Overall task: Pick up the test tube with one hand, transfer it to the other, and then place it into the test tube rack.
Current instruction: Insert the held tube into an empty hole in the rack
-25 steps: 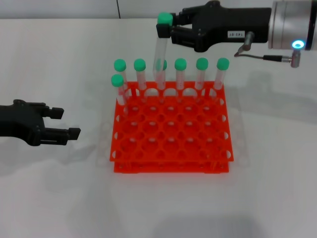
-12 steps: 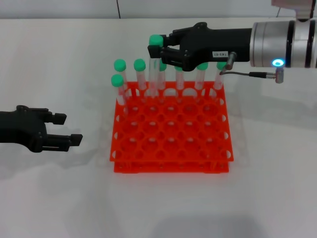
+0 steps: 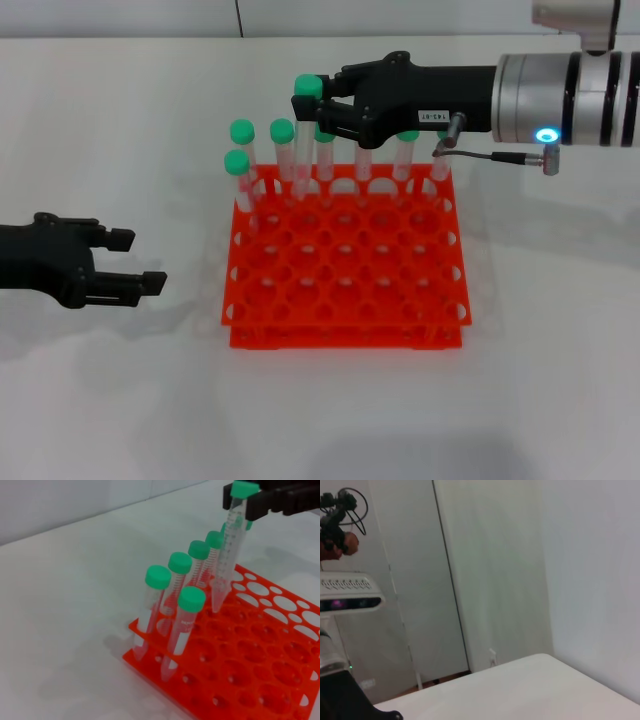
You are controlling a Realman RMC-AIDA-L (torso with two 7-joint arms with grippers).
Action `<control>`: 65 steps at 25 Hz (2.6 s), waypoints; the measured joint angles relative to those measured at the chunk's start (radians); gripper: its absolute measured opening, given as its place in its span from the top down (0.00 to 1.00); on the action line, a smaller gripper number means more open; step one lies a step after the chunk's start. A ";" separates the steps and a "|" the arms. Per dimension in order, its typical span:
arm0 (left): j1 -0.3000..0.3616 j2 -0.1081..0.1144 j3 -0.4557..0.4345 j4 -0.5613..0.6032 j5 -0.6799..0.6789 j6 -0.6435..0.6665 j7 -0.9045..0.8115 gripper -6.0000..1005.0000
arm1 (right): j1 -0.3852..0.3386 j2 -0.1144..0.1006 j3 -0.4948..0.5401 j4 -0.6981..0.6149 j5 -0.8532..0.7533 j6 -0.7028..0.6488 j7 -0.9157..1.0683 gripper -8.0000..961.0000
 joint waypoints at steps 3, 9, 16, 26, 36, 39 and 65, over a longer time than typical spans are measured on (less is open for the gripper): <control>0.000 -0.002 0.002 0.000 0.000 -0.007 0.001 0.24 | 0.000 0.000 -0.015 0.001 0.005 0.017 -0.006 0.72; 0.001 -0.004 0.002 0.000 0.000 -0.011 0.002 0.24 | 0.002 0.000 -0.054 0.023 0.067 0.050 -0.049 0.72; 0.001 -0.006 0.002 0.000 0.000 -0.012 0.003 0.24 | 0.003 0.000 -0.091 0.034 0.117 0.068 -0.073 0.72; 0.001 -0.006 0.003 0.000 0.000 -0.013 0.005 0.24 | 0.014 0.000 -0.132 0.075 0.197 0.093 -0.140 0.72; 0.001 -0.007 0.003 -0.002 -0.001 -0.014 0.013 0.24 | 0.014 0.000 -0.177 0.077 0.199 0.146 -0.159 0.73; 0.000 -0.008 0.001 -0.010 -0.002 -0.014 0.016 0.24 | 0.011 0.000 -0.178 0.078 0.199 0.146 -0.161 0.73; -0.003 -0.008 0.002 -0.038 -0.008 -0.035 0.031 0.24 | 0.019 0.000 -0.245 0.101 0.210 0.179 -0.172 0.73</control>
